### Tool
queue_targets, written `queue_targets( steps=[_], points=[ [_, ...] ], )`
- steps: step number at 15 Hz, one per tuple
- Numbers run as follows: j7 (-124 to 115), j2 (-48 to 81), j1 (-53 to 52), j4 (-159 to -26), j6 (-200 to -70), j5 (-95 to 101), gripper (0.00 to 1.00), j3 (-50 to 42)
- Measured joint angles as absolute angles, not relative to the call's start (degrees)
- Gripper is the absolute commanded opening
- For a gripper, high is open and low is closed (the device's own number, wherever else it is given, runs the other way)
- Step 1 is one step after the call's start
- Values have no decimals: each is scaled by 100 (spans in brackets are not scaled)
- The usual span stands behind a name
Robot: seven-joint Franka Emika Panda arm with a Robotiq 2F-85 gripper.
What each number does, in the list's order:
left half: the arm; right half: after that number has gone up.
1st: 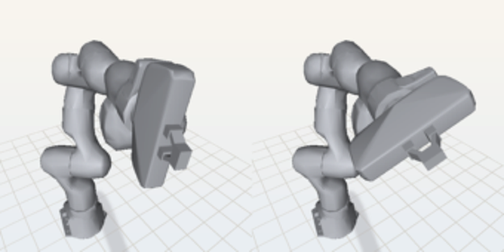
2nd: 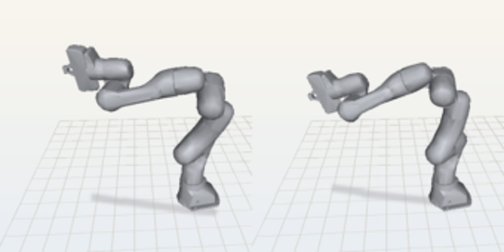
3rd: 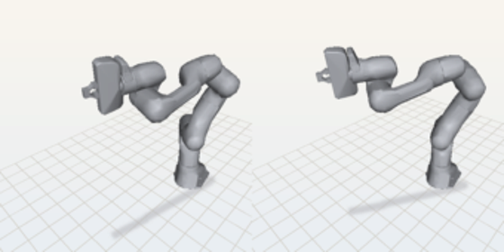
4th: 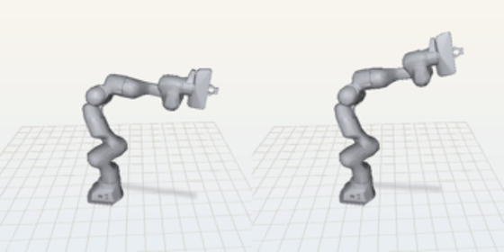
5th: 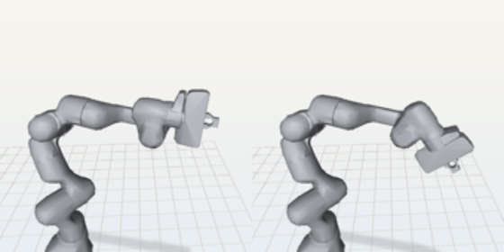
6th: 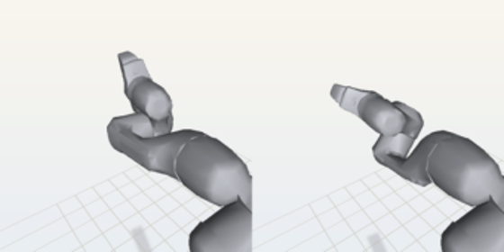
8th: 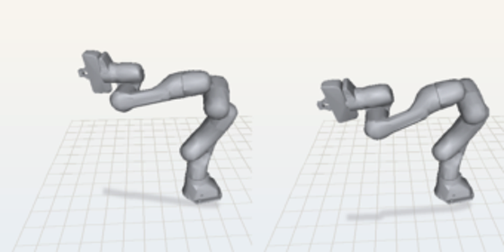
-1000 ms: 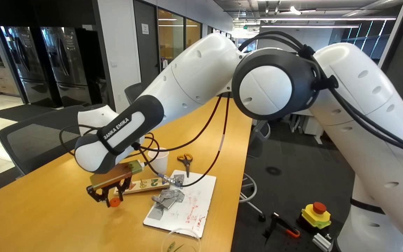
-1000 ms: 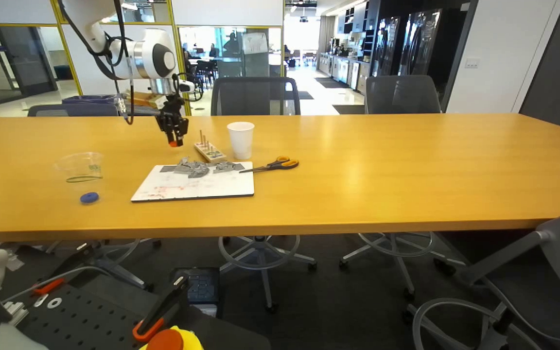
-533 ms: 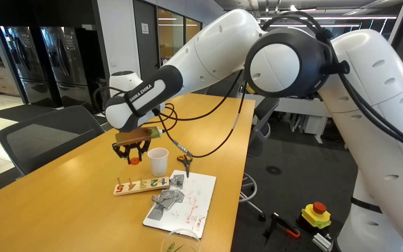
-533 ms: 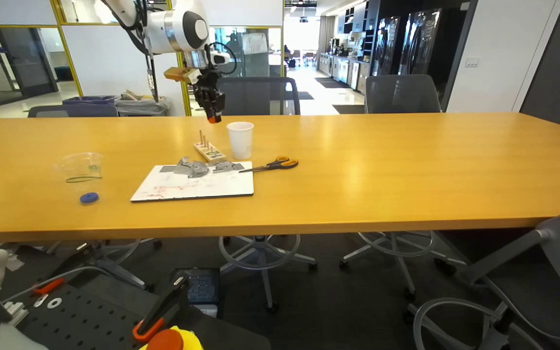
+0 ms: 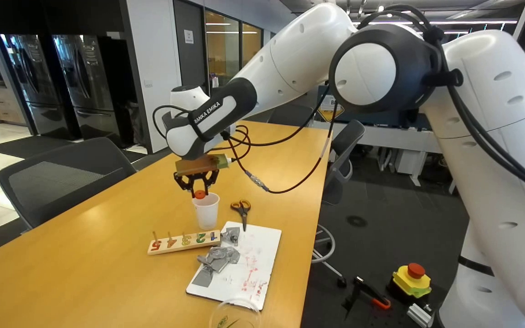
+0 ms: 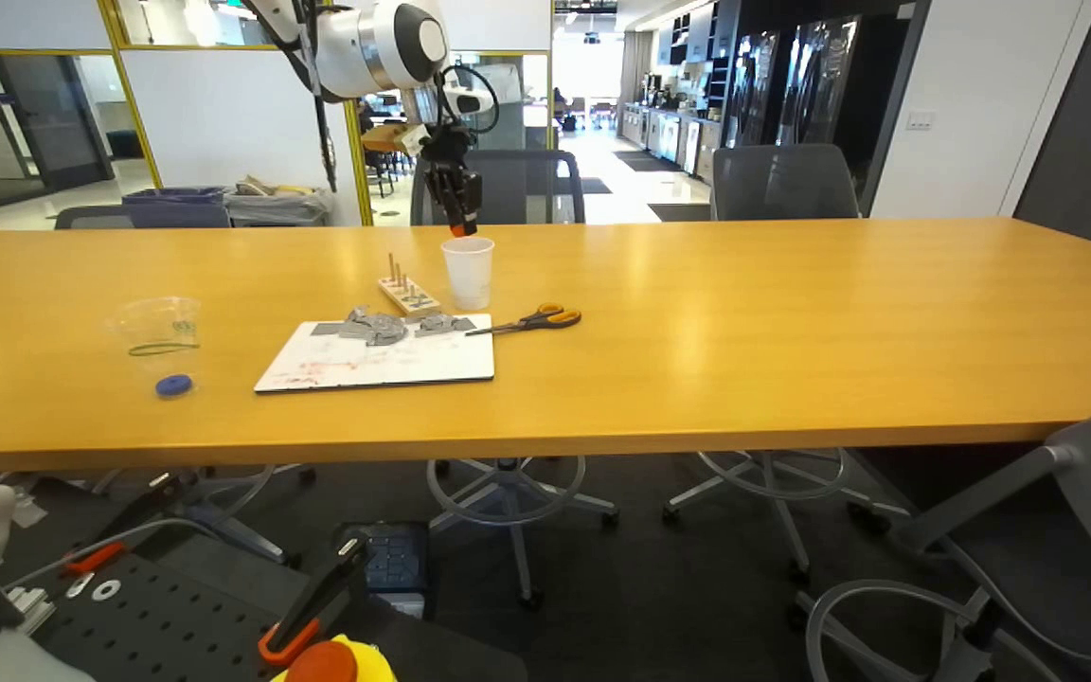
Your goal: Put the orange objects in the white cup and the blue objects in the glass cup
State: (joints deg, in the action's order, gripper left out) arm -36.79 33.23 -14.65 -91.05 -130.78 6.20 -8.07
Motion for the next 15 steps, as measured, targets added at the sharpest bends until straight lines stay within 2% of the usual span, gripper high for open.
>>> queue_targets(
  steps=[4,5,6,7,10,11,15],
  points=[
    [-3871,3275,-1460,-9284,-13077,724,22,-807],
    [-3928,3275,-1457,-9310,-13077,754,68,-807],
    [-3969,3275,-1451,-9335,-13077,775,68,-807],
    [-4003,3275,-1444,-9356,-13077,784,73,-807],
    [-4037,3272,-1421,-9393,-13077,815,96,-807],
    [-4037,3262,-1415,-9418,-13077,844,100,-807],
    [-3973,2962,-1397,-9791,-13063,1099,100,-807]
  ],
)
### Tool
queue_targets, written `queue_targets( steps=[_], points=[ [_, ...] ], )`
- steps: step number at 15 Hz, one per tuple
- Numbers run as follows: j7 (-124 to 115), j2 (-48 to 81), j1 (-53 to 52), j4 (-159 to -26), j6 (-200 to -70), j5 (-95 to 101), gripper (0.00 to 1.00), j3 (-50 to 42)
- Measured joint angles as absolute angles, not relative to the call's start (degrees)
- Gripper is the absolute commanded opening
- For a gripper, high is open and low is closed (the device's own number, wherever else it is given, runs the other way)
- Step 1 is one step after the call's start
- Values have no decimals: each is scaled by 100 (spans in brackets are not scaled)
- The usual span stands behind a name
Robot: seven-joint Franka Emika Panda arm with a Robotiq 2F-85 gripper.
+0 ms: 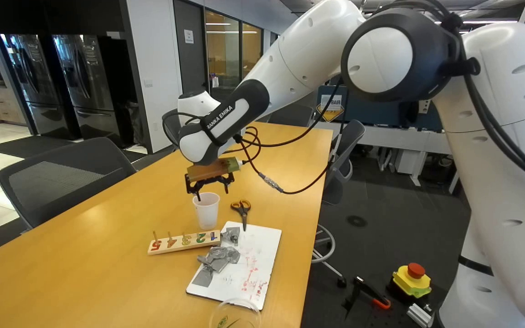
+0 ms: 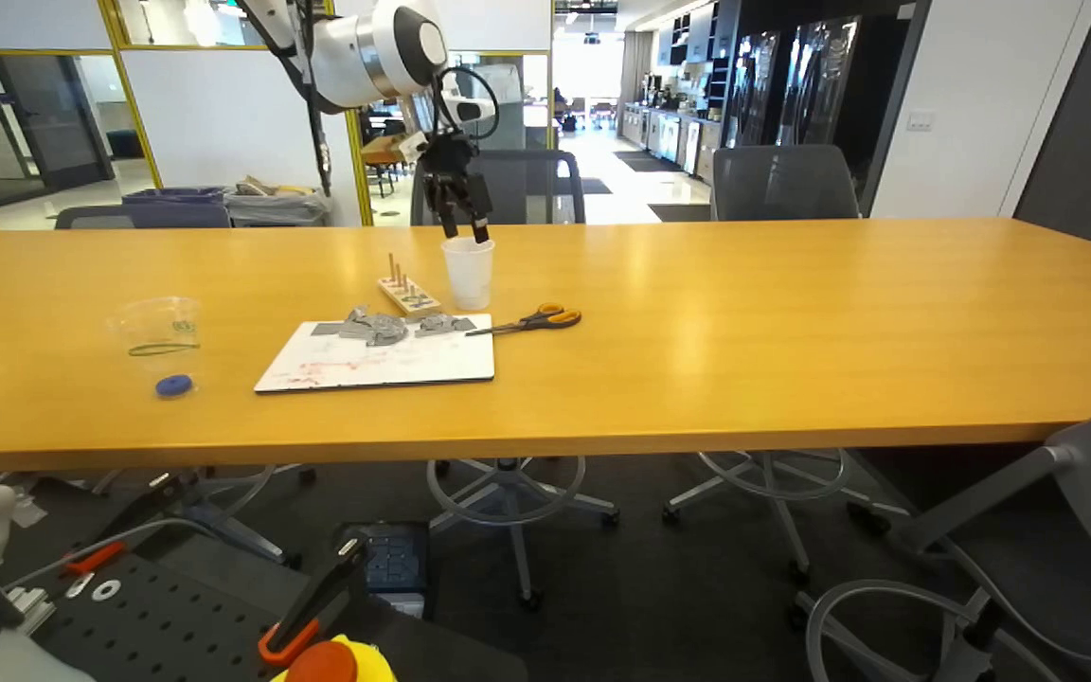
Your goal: Put the orange objects in the white cup and the blue objects in the glass cup
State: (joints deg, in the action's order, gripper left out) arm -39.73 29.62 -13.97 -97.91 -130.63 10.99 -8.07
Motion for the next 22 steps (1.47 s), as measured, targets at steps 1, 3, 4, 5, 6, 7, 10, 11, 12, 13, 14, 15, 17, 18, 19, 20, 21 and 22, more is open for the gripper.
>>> queue_targets(
  steps=[1,3,4,5,6,7,10,11,12,13,14,15,17,18,19,20,21,22],
  points=[
    [-3874,2785,-1388,-9977,-13026,1134,100,-801],
    [-3629,2342,-1356,-10407,-12909,1191,100,-775],
    [-3464,2065,-1332,-10662,-12820,1205,100,-753],
    [-3264,1772,-1294,-10924,-12715,1205,100,-711],
    [-3062,1474,-1245,-11188,-12628,1205,100,-654],
    [-2859,1156,-1190,-11474,-12566,1205,100,-587],
    [-2444,214,-1022,-12313,-12487,1205,100,-381],
    [-2338,-112,-960,-12594,-12485,1205,100,-310],
    [-2239,-437,-898,-12865,-12484,1203,100,-244],
    [-2135,-763,-836,-13127,-12484,1191,100,-183],
    [-2027,-1086,-778,-13379,-12484,1162,100,-132],
    [-1903,-1407,-731,-13623,-12484,1110,100,-96],
    [-1645,-2045,-653,-14066,-12437,939,100,-54],
    [-1547,-2371,-623,-14269,-12350,844,100,-44],
    [-1506,-2694,-591,-14451,-12183,749,100,-32],
    [-1489,-2998,-557,-14602,-11938,681,100,-17],
    [-1478,-3287,-517,-14719,-11613,622,100,8],
    [-1468,-3514,-484,-14798,-11319,589,100,29]
  ],
)
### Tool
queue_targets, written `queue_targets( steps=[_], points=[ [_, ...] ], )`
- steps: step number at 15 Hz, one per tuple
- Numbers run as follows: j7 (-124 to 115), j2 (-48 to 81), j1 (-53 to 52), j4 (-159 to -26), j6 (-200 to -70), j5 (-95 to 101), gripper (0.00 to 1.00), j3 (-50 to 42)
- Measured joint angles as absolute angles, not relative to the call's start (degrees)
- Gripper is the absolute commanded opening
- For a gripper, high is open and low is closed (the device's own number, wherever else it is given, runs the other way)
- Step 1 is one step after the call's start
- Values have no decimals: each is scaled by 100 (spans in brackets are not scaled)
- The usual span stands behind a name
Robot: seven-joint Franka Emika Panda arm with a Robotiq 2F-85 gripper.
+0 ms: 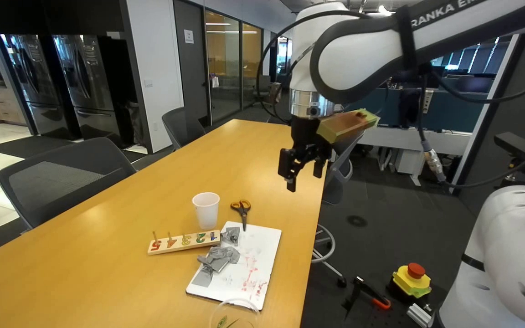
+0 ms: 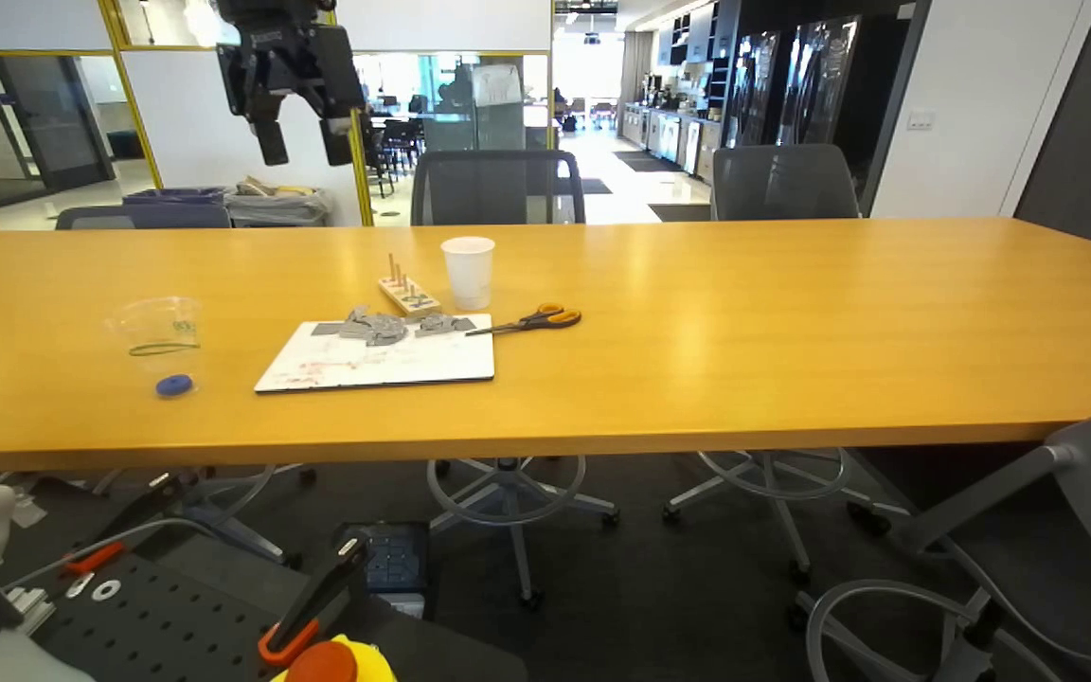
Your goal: Put the orange objects in the white cup and the blue objects in the glass cup
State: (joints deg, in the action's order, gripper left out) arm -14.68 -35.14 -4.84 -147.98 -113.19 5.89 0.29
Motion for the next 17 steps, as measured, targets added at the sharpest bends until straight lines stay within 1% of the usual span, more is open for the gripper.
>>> queue_targets(
  steps=[3,7,17],
  points=[
    [-1442,-4014,-420,-14940,-10645,521,100,80],
    [-1400,-4390,-385,-15043,-10187,495,100,110],
    [-1378,-4581,-373,-15124,-10039,481,100,117]
  ],
)
